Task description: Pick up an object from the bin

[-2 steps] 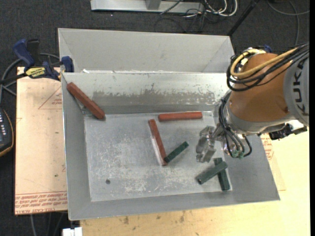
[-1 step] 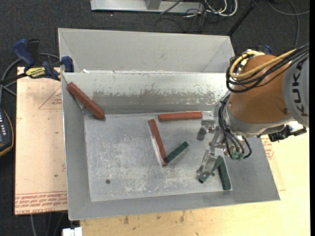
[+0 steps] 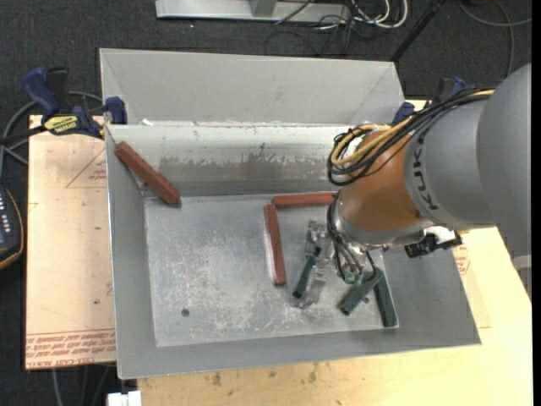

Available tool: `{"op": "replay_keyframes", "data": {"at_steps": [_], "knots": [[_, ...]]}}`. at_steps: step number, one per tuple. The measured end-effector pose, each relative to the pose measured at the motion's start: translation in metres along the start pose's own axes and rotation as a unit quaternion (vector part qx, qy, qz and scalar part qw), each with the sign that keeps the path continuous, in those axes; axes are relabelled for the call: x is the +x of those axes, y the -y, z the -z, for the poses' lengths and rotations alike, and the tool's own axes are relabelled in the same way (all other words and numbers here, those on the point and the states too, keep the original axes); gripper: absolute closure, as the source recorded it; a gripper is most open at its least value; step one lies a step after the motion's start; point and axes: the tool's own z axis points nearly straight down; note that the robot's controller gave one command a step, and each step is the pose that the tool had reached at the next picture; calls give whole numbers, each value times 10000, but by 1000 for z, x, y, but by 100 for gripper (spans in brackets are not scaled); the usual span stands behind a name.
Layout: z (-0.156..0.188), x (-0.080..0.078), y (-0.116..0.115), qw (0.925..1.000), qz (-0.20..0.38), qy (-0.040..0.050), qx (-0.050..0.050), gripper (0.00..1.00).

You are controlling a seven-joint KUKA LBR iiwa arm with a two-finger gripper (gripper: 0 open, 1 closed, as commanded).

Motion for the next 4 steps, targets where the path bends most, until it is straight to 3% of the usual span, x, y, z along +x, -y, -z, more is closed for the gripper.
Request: {"op": "replay_keyframes", "data": {"at_steps": [1, 2, 3, 4], "knots": [[5, -2, 0, 10000, 1, 31, -4, 100], [139, 8, -33, 9990, 449, 67, -20, 100], [134, 9, -32, 9990, 438, 25, -5, 0], [23, 5, -26, 9929, 1191, -19, 4, 0]]}}
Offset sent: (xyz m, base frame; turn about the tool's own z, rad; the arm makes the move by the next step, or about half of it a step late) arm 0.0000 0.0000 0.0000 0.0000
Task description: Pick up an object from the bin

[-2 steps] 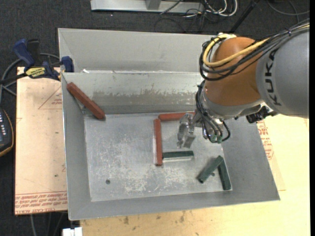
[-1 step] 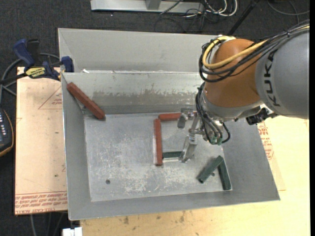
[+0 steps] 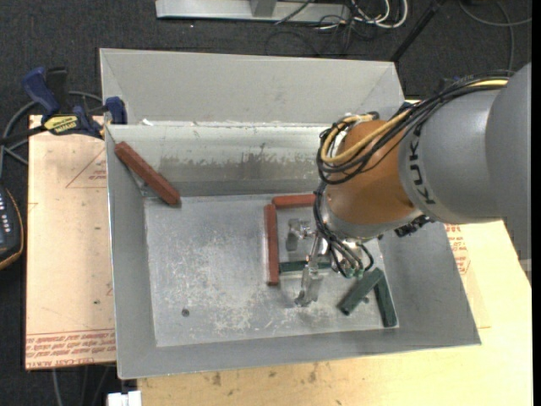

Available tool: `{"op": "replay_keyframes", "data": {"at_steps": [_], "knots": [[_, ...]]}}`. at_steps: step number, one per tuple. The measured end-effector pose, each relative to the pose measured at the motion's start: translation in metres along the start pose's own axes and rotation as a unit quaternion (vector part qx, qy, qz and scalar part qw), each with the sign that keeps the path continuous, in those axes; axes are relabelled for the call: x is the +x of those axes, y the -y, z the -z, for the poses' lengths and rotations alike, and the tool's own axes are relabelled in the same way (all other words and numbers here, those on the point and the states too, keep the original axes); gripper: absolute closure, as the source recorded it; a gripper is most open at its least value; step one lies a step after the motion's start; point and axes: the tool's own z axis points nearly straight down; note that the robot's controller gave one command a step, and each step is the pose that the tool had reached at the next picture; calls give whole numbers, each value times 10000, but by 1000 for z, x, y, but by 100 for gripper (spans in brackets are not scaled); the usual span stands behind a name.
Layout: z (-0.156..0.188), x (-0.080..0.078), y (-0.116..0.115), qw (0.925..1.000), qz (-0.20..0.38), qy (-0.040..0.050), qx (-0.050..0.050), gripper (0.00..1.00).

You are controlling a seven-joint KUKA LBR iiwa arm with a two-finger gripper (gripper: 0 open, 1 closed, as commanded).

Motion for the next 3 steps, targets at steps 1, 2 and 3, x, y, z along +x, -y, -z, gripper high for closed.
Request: {"op": "replay_keyframes", "data": {"at_steps": [1, 2, 3], "knots": [[-27, -9, 0, 9999, -144, 19, -6, 0], [-24, -10, 0, 9999, -142, 43, -6, 100], [110, -44, 17, 9995, -293, 96, -5, 100]]}}
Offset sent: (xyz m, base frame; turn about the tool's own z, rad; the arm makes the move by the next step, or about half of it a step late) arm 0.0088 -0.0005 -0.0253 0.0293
